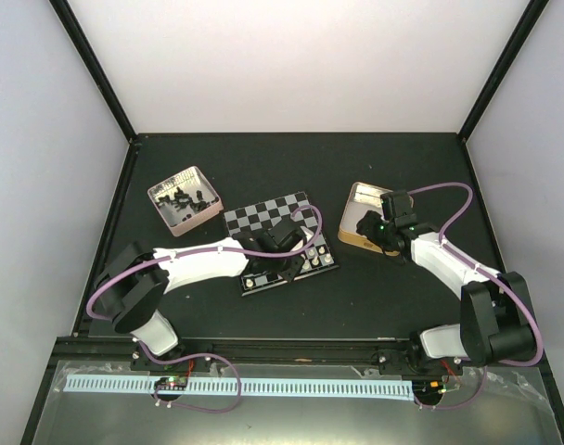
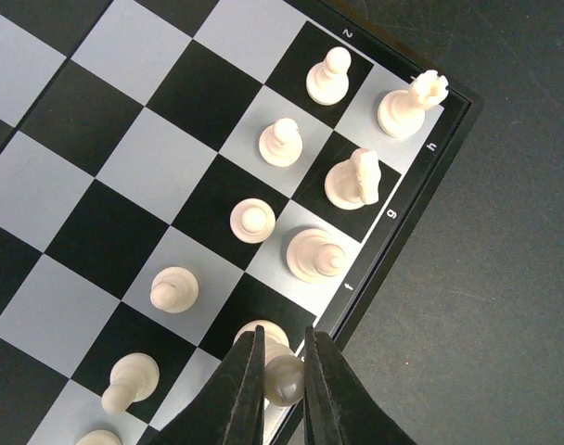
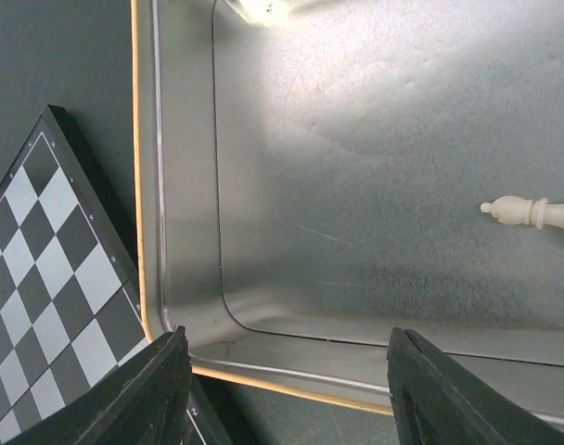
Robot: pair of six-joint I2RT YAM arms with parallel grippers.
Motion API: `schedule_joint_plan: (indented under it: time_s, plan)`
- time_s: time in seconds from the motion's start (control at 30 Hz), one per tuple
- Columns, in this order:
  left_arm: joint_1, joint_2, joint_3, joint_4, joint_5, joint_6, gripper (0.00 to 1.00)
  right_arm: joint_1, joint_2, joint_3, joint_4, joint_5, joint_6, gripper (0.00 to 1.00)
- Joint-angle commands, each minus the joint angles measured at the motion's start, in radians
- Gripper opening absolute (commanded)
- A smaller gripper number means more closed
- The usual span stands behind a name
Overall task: Set up the chess pieces on the board
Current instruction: Place the chess piece on the chessboard, then adjust the storage box at the center of the board.
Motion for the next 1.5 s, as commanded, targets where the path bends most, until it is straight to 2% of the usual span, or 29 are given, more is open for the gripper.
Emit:
schedule_joint_plan:
  time_s: [0.0, 0.23, 0.37, 0.8, 1.0, 1.27, 1.37, 1.47]
  plan:
    - [0.013, -0.020, -0.023, 0.015, 0.039, -0.021, 0.10, -0.005, 0.006, 0.021, 0.008, -0.005, -0.009, 0.59]
    - [0.027, -0.010, -0.037, 0.043, 0.031, -0.028, 0.11, -0.005, 0.009, 0.021, 0.009, -0.010, -0.010, 0.59]
    - [0.030, -0.009, -0.038, 0.047, 0.037, -0.029, 0.16, -0.005, 0.007, 0.021, 0.008, -0.011, -0.010, 0.59]
    - [0.042, -0.080, -0.011, 0.018, 0.030, -0.031, 0.42, -0.005, -0.017, 0.073, -0.047, 0.023, -0.069, 0.59]
    - [0.068, -0.164, 0.011, 0.008, 0.032, -0.042, 0.48, -0.014, 0.022, 0.170, -0.139, 0.067, -0.236, 0.60]
    - [0.156, -0.283, 0.014, 0.034, 0.038, -0.046, 0.62, -0.092, 0.261, 0.455, -0.279, 0.169, -0.510, 0.61]
    - [0.202, -0.294, 0.024, 0.032, 0.083, -0.036, 0.64, -0.110, 0.357, 0.583, -0.289, 0.173, -0.631, 0.71]
    - [0.234, -0.295, 0.029, 0.026, 0.118, -0.026, 0.65, -0.115, 0.455, 0.687, -0.313, 0.217, -0.746, 0.77]
